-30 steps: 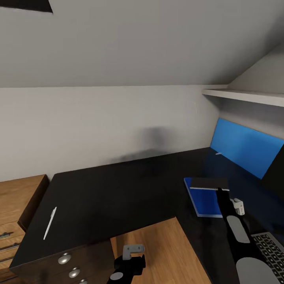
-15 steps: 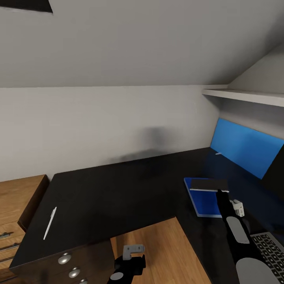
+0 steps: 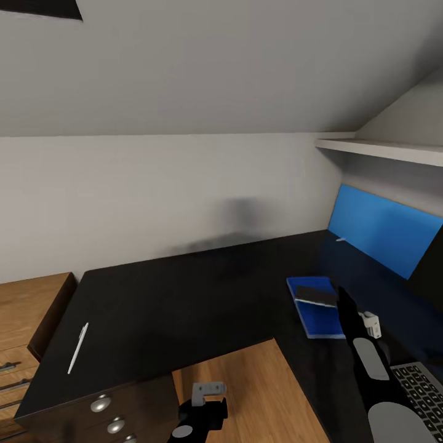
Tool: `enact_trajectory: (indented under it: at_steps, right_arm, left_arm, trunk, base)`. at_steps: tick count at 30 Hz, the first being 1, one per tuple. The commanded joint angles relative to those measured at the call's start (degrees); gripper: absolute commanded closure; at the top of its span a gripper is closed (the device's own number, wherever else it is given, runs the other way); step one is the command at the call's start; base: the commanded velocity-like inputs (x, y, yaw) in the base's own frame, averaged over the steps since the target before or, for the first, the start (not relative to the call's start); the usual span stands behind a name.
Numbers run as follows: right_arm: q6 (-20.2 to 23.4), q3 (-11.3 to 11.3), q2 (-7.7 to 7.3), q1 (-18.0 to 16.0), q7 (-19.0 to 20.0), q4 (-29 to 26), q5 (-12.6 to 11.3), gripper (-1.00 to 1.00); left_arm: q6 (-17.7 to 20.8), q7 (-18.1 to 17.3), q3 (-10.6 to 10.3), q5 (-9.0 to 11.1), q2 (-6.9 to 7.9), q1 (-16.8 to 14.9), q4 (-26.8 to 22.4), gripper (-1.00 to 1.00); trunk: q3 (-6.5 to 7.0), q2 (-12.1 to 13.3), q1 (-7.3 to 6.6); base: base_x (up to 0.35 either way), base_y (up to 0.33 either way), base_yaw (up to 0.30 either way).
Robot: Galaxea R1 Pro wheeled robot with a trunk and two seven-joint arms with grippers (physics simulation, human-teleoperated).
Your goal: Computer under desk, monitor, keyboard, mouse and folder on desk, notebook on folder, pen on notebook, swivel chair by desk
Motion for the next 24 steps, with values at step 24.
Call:
enact_trajectory:
  at_steps: [24]
  right_arm:
    - [0.81, 1.98, 2.26, -0.04, 1.47, -3.65, -0.77, -1.00]
  left_arm:
    - [0.13, 0.30, 0.00, 0.13, 0.12, -0.08, 0.05, -1.00]
  trunk:
    - [-0.06, -0.04, 0.00]
  base:
    - [-0.009, 0.003, 0.000]
